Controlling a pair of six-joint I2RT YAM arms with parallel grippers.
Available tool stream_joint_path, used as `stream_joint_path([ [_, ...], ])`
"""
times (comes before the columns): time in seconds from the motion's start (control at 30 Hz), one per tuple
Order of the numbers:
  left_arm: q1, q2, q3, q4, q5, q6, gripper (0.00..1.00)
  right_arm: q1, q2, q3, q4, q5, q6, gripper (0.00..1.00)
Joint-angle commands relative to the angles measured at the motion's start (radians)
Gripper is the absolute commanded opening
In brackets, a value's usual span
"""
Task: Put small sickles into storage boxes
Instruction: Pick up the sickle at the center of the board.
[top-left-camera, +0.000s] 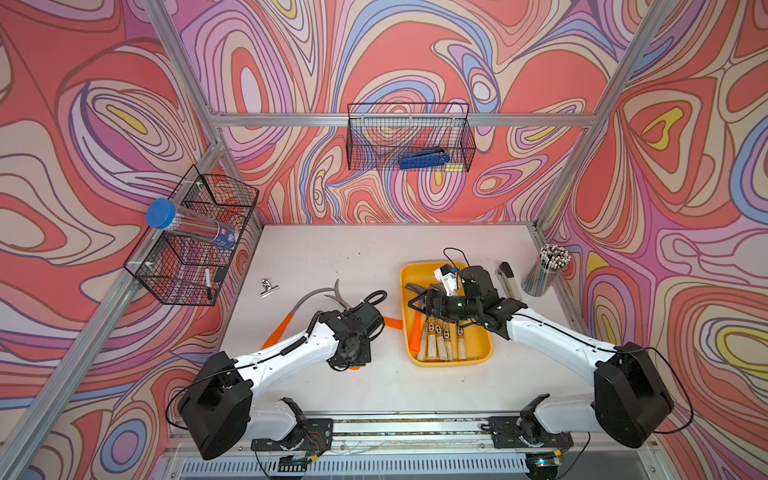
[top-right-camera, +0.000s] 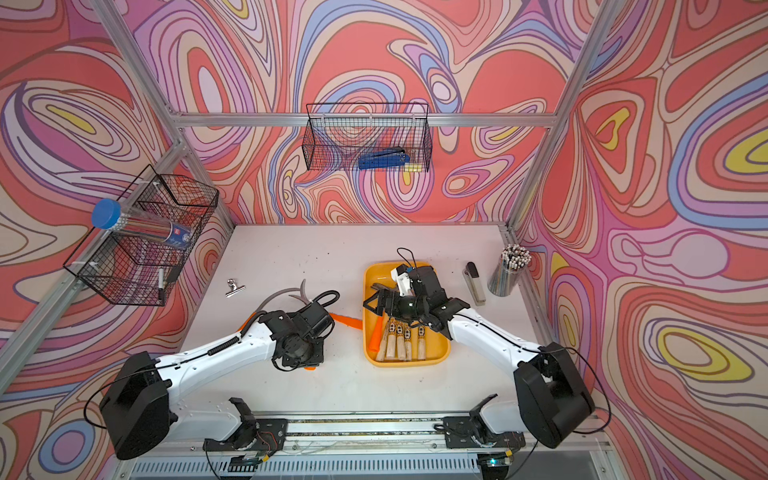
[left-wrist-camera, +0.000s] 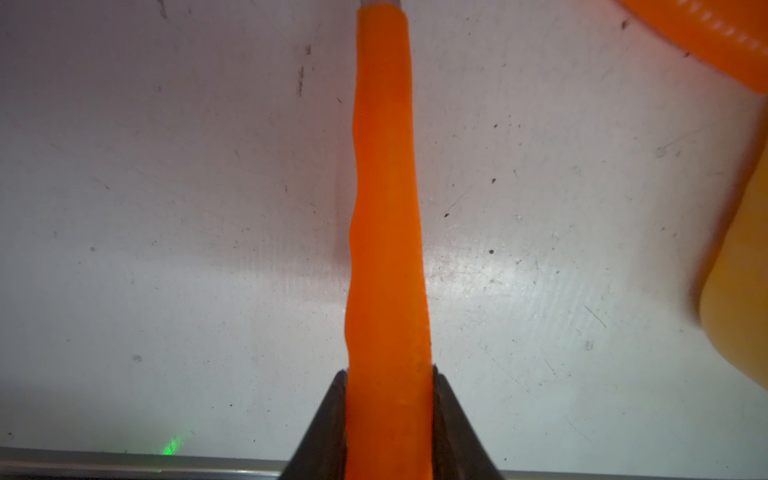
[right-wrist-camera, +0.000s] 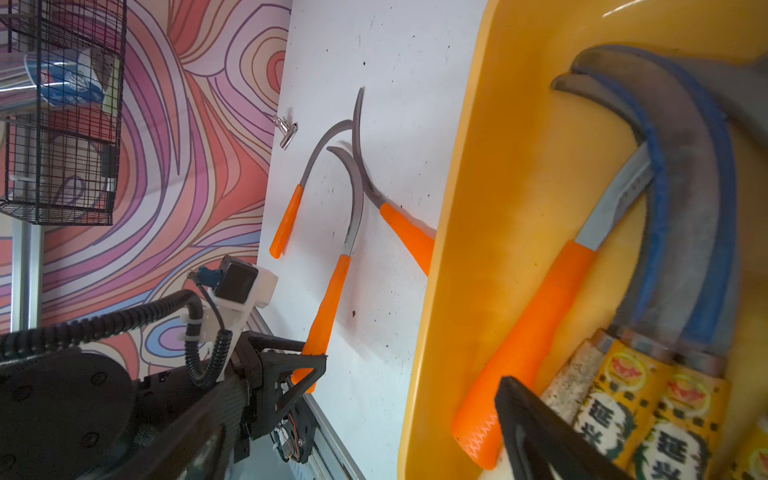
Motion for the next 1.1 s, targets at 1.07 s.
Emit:
stream_joint_path([
  [1.07, -0.004, -0.114, 0.135, -0.119, -0.104, 0.061, 0.22, 0.175, 0.187, 0.008, 0.313, -0.004, 0.244, 0.98],
])
